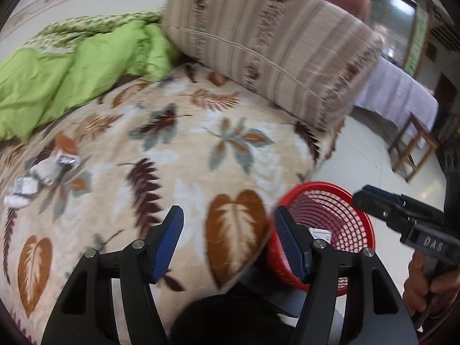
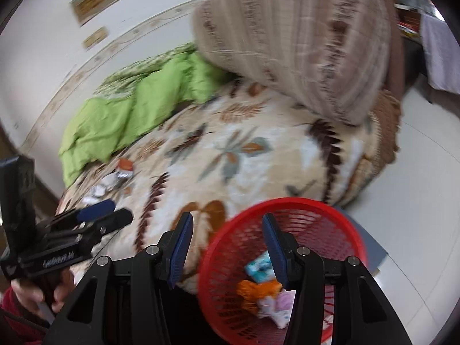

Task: Collect trash
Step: 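Carry both items to the red wastebasket and open both tools over it, then move both open tools back toward the remaining trash on the bed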

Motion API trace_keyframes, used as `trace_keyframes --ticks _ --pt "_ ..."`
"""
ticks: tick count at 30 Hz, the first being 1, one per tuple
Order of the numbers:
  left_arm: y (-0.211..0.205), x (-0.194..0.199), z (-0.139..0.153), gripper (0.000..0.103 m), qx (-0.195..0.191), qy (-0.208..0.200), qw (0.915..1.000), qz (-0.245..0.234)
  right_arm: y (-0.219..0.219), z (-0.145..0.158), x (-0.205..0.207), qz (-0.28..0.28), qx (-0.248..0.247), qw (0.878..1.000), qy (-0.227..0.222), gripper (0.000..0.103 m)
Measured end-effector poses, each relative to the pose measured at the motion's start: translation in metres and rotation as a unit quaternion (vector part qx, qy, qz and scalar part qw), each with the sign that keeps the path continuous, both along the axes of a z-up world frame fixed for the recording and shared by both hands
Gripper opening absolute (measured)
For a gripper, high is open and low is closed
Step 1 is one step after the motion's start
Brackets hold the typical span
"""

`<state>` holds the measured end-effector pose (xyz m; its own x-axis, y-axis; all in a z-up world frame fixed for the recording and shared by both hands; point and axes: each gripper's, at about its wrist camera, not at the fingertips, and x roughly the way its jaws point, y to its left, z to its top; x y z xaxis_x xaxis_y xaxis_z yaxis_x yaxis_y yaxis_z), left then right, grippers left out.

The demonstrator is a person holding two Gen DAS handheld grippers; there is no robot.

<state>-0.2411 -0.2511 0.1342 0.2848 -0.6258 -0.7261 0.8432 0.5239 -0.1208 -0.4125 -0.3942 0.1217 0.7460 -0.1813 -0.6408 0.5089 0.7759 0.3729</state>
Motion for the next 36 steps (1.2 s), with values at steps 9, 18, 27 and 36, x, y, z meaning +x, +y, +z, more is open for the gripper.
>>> trace_keyframes --ticks 9,18,27,36 --pt "0.065 0.044 -0.002 0.065 -0.006 -0.022 0.9955 0.092 0.046 0.009 0.046 0.061 -0.031 0.998 0.010 0.053" --pt "0.122 0.078 -0.015 0.065 -0.001 -0.019 0.9866 0.162 0.078 0.005 0.072 0.103 -0.026 0.994 0.024 0.053" --pt "0.185 0.104 -0.024 0.067 0.005 -0.009 0.9659 0.259 0.102 -0.009 0.117 0.176 -0.004 0.983 0.058 0.053" --pt "0.247 0.143 -0.037 0.069 0.000 0.018 0.9309 0.365 0.118 0.001 0.202 0.227 0.016 0.973 0.041 0.058"
